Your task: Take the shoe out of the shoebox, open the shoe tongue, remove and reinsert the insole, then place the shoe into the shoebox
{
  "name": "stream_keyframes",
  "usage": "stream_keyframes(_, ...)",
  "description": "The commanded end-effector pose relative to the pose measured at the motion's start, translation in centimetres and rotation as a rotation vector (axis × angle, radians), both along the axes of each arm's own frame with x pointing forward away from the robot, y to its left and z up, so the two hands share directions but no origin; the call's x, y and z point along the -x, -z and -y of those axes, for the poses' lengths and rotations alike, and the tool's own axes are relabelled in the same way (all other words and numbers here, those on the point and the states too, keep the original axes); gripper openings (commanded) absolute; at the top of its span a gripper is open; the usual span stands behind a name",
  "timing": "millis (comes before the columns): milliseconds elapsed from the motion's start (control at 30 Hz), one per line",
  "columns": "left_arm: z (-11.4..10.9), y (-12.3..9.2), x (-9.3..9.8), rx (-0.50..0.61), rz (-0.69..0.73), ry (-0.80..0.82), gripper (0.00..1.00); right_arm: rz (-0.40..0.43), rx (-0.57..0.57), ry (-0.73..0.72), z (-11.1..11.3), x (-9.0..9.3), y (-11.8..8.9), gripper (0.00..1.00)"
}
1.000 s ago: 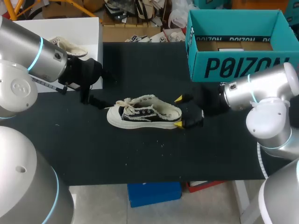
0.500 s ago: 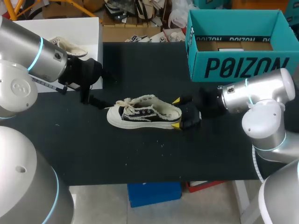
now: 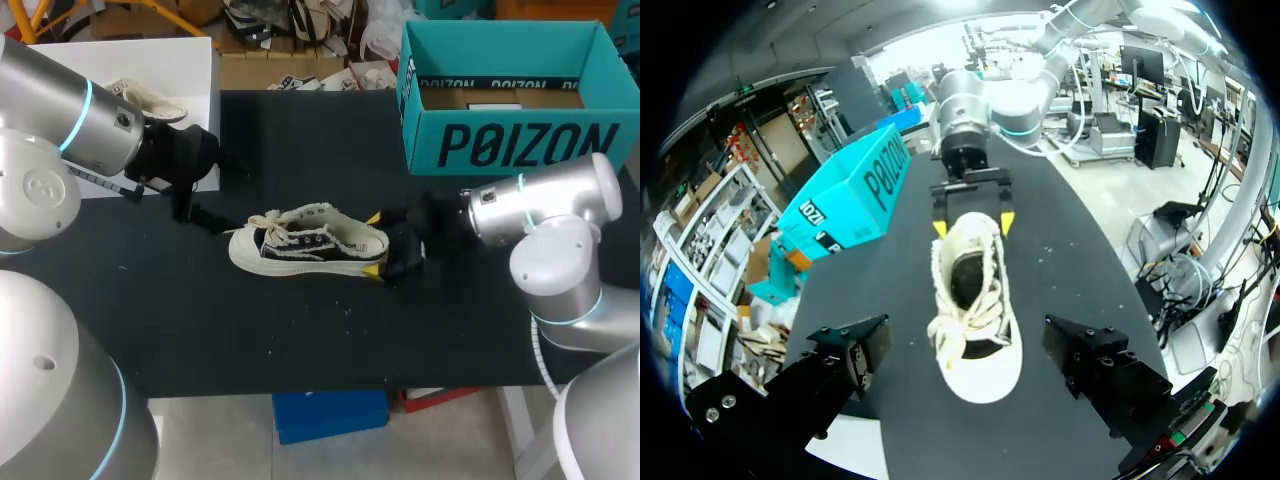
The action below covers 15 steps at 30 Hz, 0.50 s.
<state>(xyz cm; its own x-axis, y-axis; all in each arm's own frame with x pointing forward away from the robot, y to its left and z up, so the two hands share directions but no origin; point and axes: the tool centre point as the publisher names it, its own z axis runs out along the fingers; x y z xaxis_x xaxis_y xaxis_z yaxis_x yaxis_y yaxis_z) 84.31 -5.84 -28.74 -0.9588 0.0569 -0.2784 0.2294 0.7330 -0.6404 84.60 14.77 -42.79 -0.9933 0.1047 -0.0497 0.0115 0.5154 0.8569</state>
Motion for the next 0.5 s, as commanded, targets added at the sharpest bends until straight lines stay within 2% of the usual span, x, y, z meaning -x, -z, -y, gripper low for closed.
stream_keyframes(33, -0.09, 0.14, 0.11, 0.004, 0.006, -0.001, 1.0, -0.006, -0.008, 0.0, -0.64, -0.33, 0.65, 1.0)
stream_keyframes(267, -0.09, 0.14, 0.11, 0.004, 0.006, -0.001, 1.0, -0.021, -0.031, -0.025, -1.1, -0.44, 1.32, 1.0)
stream_keyframes(300, -0.09, 0.14, 0.11, 0.004, 0.006, -0.001, 1.0, -0.021, -0.031, -0.025, -1.1, -0.44, 1.32, 0.31)
stream_keyframes(333, -0.09, 0.14, 0.11, 0.004, 0.006, -0.001, 1.0, -0.021, -0.031, -0.025, -1.1, -0.44, 1.32, 0.0)
stream_keyframes(500, -0.09, 0.14, 0.11, 0.004, 0.006, -0.001, 1.0, -0.021, -0.031, -0.025, -1.1, -0.44, 1.32, 0.0)
